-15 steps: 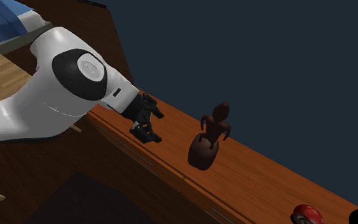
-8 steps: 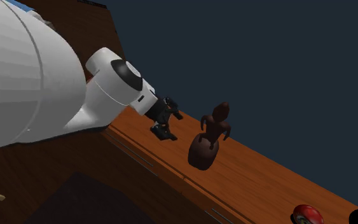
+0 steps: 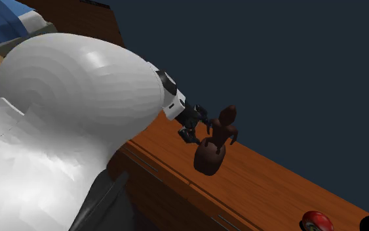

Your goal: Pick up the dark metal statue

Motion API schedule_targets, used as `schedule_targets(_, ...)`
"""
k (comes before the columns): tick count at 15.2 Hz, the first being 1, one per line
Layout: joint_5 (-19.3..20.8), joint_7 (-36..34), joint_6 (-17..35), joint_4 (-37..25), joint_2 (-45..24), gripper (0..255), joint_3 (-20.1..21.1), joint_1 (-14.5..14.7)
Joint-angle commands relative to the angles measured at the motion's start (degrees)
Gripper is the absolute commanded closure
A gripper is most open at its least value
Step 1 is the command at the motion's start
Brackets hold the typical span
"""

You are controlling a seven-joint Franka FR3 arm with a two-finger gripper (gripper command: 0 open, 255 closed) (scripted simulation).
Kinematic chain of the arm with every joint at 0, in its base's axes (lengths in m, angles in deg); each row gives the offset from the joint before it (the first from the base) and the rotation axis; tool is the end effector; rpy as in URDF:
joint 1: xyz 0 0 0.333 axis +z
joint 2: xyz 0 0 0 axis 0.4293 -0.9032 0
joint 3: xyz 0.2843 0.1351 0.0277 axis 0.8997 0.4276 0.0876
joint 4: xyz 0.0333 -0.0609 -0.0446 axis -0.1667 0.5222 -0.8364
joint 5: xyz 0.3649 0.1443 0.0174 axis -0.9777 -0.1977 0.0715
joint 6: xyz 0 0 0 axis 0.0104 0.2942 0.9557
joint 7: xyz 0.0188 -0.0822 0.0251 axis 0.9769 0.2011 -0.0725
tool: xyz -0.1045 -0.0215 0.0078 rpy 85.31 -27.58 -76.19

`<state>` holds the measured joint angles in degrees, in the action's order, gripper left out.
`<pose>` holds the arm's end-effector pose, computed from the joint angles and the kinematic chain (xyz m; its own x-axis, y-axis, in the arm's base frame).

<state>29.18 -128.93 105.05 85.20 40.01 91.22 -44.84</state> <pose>0.6243 0.0575 0.1585 0.0755 -0.6669 0.7413 -0.9924 -0.1230 -0.0097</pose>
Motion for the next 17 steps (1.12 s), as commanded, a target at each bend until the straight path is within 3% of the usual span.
schedule_targets(1, 0.89, -2.0, -1.83, -5.6, -4.34, 0, -2.19, 1.73)
schedule_targets(3, 1.23, -2.96, -2.92, -9.67, -7.23, 0, -3.55, 2.73)
schedule_targets(12, 3.12, -4.87, -1.81, -12.3, -11.99, 0, -5.13, 4.02)
schedule_targets(13, 3.11, -4.89, -1.84, -12.35, -12.03, 255, -5.12, 4.07)
schedule_targets(17, 3.12, -4.86, -1.83, -12.38, -12.05, 255, -5.13, 4.06)
